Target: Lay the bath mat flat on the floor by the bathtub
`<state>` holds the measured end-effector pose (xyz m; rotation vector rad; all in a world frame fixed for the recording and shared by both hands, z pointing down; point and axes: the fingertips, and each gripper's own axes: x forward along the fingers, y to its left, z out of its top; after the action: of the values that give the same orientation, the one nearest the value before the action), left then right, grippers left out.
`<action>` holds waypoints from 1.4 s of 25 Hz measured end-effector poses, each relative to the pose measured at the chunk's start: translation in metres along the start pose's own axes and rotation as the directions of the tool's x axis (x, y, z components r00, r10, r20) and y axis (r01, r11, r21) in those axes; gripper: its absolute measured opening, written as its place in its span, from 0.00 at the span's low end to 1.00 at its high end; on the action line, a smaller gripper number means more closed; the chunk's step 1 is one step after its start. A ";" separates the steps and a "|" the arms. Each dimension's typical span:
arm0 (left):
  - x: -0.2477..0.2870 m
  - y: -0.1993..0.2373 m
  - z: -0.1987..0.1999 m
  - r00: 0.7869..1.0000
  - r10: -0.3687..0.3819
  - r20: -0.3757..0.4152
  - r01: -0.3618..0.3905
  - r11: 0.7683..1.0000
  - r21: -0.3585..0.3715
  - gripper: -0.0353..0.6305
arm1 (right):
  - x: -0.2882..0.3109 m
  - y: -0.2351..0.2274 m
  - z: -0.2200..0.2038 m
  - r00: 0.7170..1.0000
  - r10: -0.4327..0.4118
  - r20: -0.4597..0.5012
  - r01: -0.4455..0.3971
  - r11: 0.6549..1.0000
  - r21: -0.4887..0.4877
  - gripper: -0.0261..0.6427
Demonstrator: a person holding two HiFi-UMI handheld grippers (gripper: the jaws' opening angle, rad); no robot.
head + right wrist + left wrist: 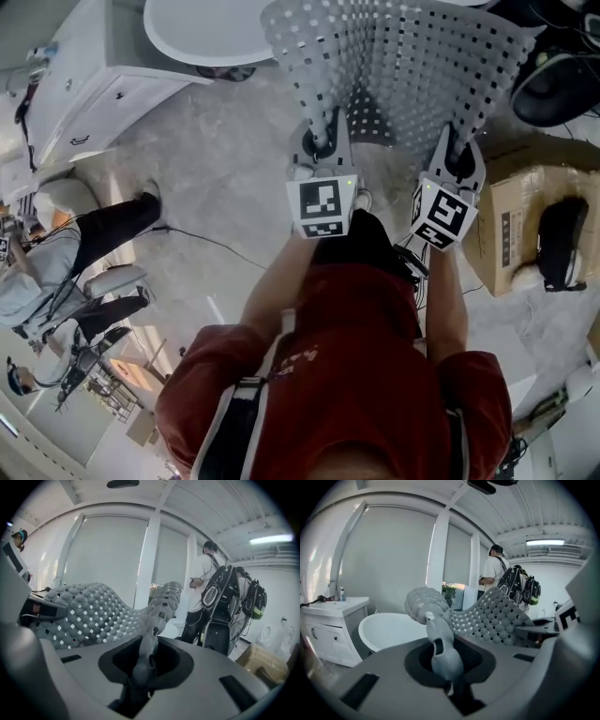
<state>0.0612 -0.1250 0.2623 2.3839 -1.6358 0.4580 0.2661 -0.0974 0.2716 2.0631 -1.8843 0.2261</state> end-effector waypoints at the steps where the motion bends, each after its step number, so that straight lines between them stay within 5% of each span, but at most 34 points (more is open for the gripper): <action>1: 0.002 -0.001 -0.009 1.000 0.002 -0.015 -0.002 1.000 -0.004 0.13 | 0.003 0.001 -0.009 1.000 0.006 -0.017 -0.007 1.000 -0.002 0.15; 18: 0.027 0.026 -0.180 0.961 0.011 -0.276 -0.029 0.998 -0.061 0.13 | 0.056 0.062 -0.177 0.956 0.138 -0.257 -0.156 0.987 -0.050 0.15; 35: 0.114 0.066 -0.342 0.921 -0.019 -0.389 -0.007 0.998 -0.066 0.13 | 0.143 0.106 -0.318 0.910 0.150 -0.387 -0.205 0.973 -0.105 0.15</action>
<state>-0.0077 -0.1291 0.6220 2.0788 -1.4370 0.8050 0.2114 -0.1270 0.6309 1.6144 -1.7869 0.4808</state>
